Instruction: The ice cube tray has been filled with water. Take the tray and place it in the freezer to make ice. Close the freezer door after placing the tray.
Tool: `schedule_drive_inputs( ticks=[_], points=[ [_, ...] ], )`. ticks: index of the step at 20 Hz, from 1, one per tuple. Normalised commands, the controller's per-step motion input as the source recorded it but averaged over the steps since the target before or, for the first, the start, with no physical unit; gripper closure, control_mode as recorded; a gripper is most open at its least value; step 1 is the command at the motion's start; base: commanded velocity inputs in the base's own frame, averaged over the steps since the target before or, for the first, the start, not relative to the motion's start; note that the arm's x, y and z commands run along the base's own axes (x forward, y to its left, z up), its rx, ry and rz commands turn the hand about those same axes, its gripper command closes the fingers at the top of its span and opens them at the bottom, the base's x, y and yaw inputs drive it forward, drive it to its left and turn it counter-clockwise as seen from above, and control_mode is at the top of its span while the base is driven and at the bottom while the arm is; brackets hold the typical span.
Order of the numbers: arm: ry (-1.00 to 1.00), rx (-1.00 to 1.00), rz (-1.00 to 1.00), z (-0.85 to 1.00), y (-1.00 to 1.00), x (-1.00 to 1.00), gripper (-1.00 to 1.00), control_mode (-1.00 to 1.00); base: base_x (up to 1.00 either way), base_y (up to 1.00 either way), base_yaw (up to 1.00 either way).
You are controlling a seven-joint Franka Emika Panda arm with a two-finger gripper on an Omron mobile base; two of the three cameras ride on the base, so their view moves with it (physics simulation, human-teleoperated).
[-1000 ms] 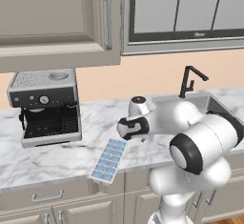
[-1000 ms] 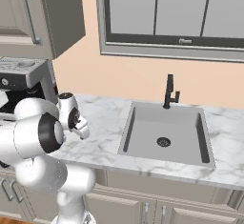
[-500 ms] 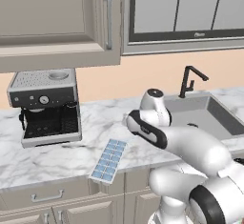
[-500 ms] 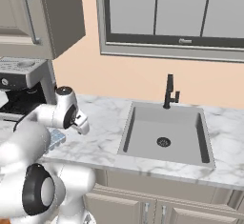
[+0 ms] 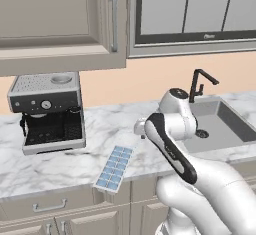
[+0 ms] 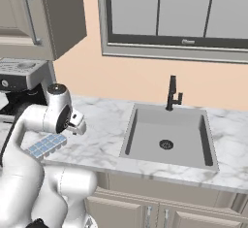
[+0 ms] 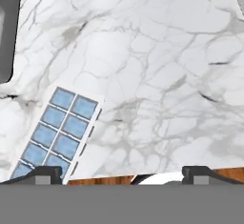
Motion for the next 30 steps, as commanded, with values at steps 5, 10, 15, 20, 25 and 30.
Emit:
schedule_drive_inputs(
  ticks=[5,10,15,20,25,30],
  points=[
    [-0.08,-0.15,0.29,0.27,0.09,-0.65,-1.00,-1.00,0.00,0.00,0.00],
    [-0.08,-0.23,0.33,0.29,0.35,-0.51,-1.00,-1.00,0.00,0.00,0.00],
    [-0.06,-0.25,0.35,0.31,0.50,-0.36,-1.00,-1.00,0.00,0.00,0.00],
    [-0.06,-0.27,0.33,0.22,0.56,-0.25,-1.00,-1.00,0.00,0.00,0.00],
    [-0.04,-0.29,0.27,0.02,0.63,-0.32,-1.00,-1.00,0.00,0.00,0.00],
    [-0.10,-0.23,0.17,-0.06,0.49,-0.28,-1.00,-1.00,0.00,0.00,0.00]
  ],
)
